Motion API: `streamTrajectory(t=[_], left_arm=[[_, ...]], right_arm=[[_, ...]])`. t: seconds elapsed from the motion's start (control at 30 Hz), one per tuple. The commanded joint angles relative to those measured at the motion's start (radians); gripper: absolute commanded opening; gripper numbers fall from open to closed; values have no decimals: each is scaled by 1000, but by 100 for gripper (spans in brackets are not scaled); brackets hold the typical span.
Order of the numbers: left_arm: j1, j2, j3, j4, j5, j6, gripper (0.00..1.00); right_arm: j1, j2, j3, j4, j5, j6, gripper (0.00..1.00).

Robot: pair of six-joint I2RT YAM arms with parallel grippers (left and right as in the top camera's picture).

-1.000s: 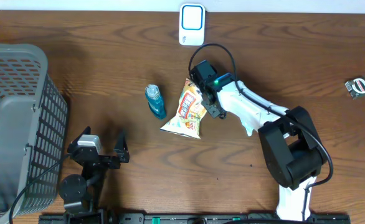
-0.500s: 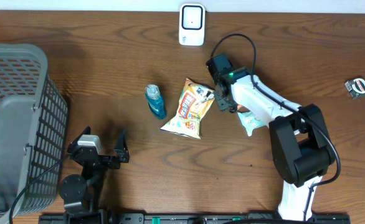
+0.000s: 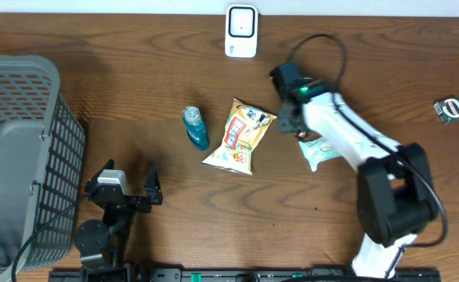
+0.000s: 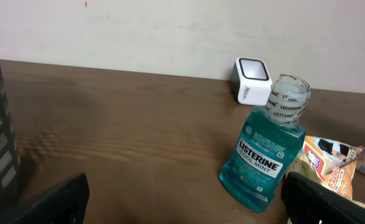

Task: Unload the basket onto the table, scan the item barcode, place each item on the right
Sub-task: 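Reach the right gripper to the Kleenex pack and grasp it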

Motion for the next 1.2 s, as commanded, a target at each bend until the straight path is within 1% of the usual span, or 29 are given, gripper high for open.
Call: streamTrajectory(t=[0.0,0.03,0.1,0.23,0.37,0.43,0.57,0.6,0.63,0.73,0.77,0.8,0.87,0.93,1.0,1.13,1.17], left_arm=[[-2,-5,-16,-33,17,9,98],[-2,-5,-16,-33,17,8,98],[-2,-5,-16,-33,17,8,98],[-2,-5,-16,-34,17,9,98],[-2,-5,-16,-34,17,9,98],[-2,-5,-16,-33,16,8,98],[-2,-5,-16,-34,16,9,98],[-2,-5,-16,-33,17,9,98],[-2,-5,-16,-33,16,9,98],[-2,-5,-16,-33,17,8,98],[-2,-5,-16,-33,16,9,98],[-2,-5,-16,-33,17,9,98],[-2,-5,-16,-33,17,9,98],[-2,-5,-16,-33,17,9,98],[-2,-5,-16,-33,17,9,98],[-2,-5,-16,-34,17,9,98],[-2,-5,-16,-33,17,9,98]], right_arm=[[-95,-52,-3,-48,-192,429,58],[-116,-48,-6,-47,-238,464,63],[-156,-33,-16,-35,-296,507,65],[-203,0,-47,39,-368,510,56],[-210,40,-77,140,-401,531,52],[-210,56,-78,147,-412,544,49],[-210,90,-80,150,-399,543,48],[-209,103,-83,156,-382,544,47],[-209,115,-85,159,-364,544,42],[-209,159,-85,154,-308,533,17],[-209,172,-85,152,-310,520,6],[-210,180,-85,150,-329,504,1],[-216,182,-84,151,-398,467,1],[-227,166,-72,154,-492,394,1],[-246,142,-48,141,-612,266,2],[-293,95,6,23,-861,138,2],[-312,82,16,-16,-988,92,2]])
